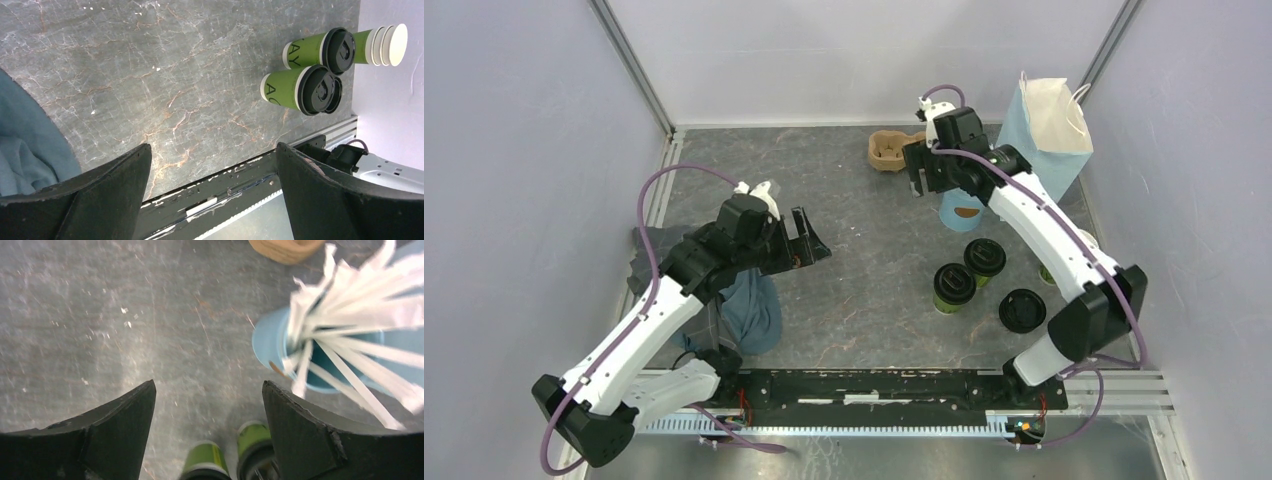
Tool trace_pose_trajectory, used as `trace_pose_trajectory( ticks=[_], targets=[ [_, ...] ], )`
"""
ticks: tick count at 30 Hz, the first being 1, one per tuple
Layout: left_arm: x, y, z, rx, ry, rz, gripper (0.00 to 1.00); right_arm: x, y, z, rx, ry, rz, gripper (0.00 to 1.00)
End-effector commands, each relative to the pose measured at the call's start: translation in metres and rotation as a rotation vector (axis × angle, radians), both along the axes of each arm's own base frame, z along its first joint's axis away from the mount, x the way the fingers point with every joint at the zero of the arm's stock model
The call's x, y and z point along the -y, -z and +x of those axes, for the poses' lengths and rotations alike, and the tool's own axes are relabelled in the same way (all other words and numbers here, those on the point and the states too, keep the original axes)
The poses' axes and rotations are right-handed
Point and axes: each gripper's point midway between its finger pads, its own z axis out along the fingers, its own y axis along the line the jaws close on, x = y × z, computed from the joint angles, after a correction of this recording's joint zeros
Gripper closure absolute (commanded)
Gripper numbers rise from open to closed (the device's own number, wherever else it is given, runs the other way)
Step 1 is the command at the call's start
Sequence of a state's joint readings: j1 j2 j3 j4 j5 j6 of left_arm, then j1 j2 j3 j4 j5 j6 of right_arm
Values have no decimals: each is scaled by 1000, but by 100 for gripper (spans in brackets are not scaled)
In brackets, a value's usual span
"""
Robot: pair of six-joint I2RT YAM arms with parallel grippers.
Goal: Pack the takeout coffee
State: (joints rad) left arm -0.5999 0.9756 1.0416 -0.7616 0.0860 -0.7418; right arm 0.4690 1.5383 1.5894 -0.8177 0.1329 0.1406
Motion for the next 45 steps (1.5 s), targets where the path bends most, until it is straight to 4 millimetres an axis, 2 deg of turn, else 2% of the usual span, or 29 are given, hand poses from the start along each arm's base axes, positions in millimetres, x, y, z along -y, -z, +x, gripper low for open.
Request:
trace_pose_trajectory(
  ticks=[1, 3, 5, 8, 13, 19, 22, 25, 33, 36, 41, 45],
  targets=[
    [9, -11, -2, -22, 3, -63, 0, -36, -17, 49, 134, 2, 160, 16],
    [12, -11, -4, -35, 16, -69, 0, -50, -12, 66, 140, -17, 182, 17],
    [10, -3, -5, -44, 33, -38, 0, -61, -13, 87, 152, -15, 194, 17],
    [5, 12, -4, -77, 65, 53, 0, -79, -4, 114, 161, -27, 209, 17],
    [3, 25, 9, -46, 142, 174, 0, -103, 24, 154, 233, -40, 262, 16],
    [1, 20, 29, 37, 239, 293, 0, -126, 52, 199, 266, -60, 265, 16],
    [-6, 15, 34, 59, 270, 361, 0, -130, 63, 215, 267, -44, 256, 17],
    [-6, 17, 33, 56, 293, 370, 0, -130, 76, 225, 271, -12, 259, 25],
    [-8, 30, 33, 36, 296, 379, 0, -138, 105, 234, 247, -1, 290, 38],
    [-8, 34, 34, 20, 300, 389, 0, -140, 111, 238, 237, 2, 319, 44],
    [-11, 36, 35, 12, 292, 398, 0, -142, 112, 238, 203, 11, 408, 63],
    [-12, 41, 36, 0, 295, 403, 1, -134, 121, 239, 179, 29, 407, 71]
  ],
)
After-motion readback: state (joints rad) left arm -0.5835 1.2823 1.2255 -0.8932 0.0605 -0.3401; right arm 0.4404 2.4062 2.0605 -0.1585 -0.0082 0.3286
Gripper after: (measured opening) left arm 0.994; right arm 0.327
